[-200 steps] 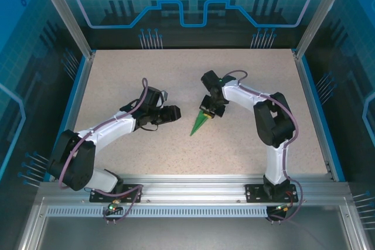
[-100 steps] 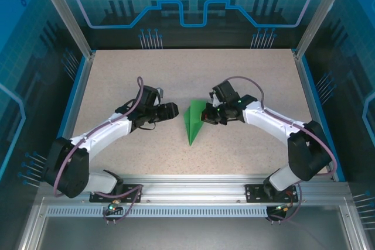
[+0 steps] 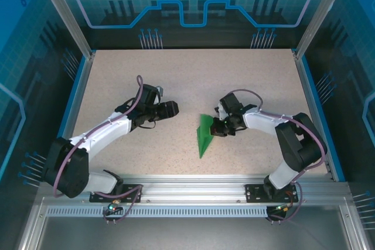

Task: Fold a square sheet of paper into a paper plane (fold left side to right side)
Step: Place the paper plane at the center of the table.

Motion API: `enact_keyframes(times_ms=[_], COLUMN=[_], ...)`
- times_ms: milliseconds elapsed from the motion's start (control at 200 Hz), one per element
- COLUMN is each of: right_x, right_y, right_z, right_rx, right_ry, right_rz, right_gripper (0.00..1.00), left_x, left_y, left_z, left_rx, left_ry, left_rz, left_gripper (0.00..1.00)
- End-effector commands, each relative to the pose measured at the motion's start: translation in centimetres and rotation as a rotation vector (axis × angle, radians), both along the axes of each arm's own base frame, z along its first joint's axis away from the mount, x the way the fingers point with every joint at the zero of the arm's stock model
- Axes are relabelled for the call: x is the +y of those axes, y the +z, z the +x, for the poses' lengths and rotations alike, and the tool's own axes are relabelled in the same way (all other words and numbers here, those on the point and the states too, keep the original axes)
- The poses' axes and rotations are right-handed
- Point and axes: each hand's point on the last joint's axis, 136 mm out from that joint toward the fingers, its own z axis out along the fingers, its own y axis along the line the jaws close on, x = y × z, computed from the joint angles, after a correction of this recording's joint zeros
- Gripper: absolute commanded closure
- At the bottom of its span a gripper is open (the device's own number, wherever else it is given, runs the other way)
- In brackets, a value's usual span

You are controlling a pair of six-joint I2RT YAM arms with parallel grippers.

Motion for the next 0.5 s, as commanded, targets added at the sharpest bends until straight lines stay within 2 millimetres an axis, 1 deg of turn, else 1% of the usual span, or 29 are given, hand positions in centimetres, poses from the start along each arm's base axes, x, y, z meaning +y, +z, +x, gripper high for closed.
enact_keyframes(times_ms=[0, 50, 130, 230, 280, 365, 375, 390, 495], right_x=[-2.2, -3.2, -4.3, -5.1, -5.2, -5.2, -5.0, -4.9, -5.2], right_y=[-0.3, -0.7, -0.9, -0.6, -0.4, -0.6, 0.0, 0.3, 1.4], right_z=[0.1, -0.1, -0.1, 0.4, 0.7, 1.0, 1.7, 2.0, 2.5], right_rx=[0.003, 0.025, 0.035, 0.019, 0.002, -0.011, -0.032, -0.039, -0.062], right_ry=[0.016, 0.004, -0.010, -0.027, -0.026, -0.015, -0.016, -0.015, -0.008], right_rz=[-0.085, -0.121, -0.154, -0.165, -0.164, -0.167, -0.160, -0.159, -0.181], right_gripper=[0.97, 0.97, 0.97, 0.95, 0.94, 0.89, 0.88, 0.87, 0.75], left_x=[0.1, 0.1, 0.0, 0.1, 0.0, -0.2, -0.2, -0.2, -0.4], left_y=[0.7, 0.7, 0.7, 0.7, 0.6, 0.6, 0.6, 0.6, 0.9], left_z=[0.6, 0.6, 0.7, 0.7, 0.7, 0.8, 0.8, 0.8, 1.0], left_rx=[-0.005, -0.005, -0.005, -0.006, -0.004, -0.002, -0.001, -0.002, -0.007], left_ry=[0.007, 0.005, 0.004, 0.003, -0.001, -0.006, -0.007, -0.008, -0.012], left_rz=[0.000, 0.000, -0.001, 0.001, 0.001, -0.003, -0.003, -0.004, -0.009], left_gripper=[0.27, 0.26, 0.26, 0.26, 0.26, 0.26, 0.26, 0.26, 0.25])
